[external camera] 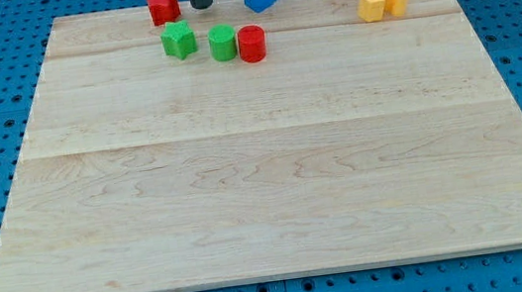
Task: Move your arm at the red circle
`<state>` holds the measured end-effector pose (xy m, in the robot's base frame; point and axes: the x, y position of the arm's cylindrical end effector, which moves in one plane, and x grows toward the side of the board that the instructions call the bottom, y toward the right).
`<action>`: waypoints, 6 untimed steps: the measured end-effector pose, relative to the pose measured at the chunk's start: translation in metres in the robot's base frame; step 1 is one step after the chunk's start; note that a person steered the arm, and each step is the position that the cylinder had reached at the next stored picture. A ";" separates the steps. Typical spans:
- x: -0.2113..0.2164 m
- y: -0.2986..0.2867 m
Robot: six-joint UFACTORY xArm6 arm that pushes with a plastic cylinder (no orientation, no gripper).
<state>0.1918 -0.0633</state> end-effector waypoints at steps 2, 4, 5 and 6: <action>0.076 -0.111; 0.166 0.022; 0.163 0.122; 0.133 0.106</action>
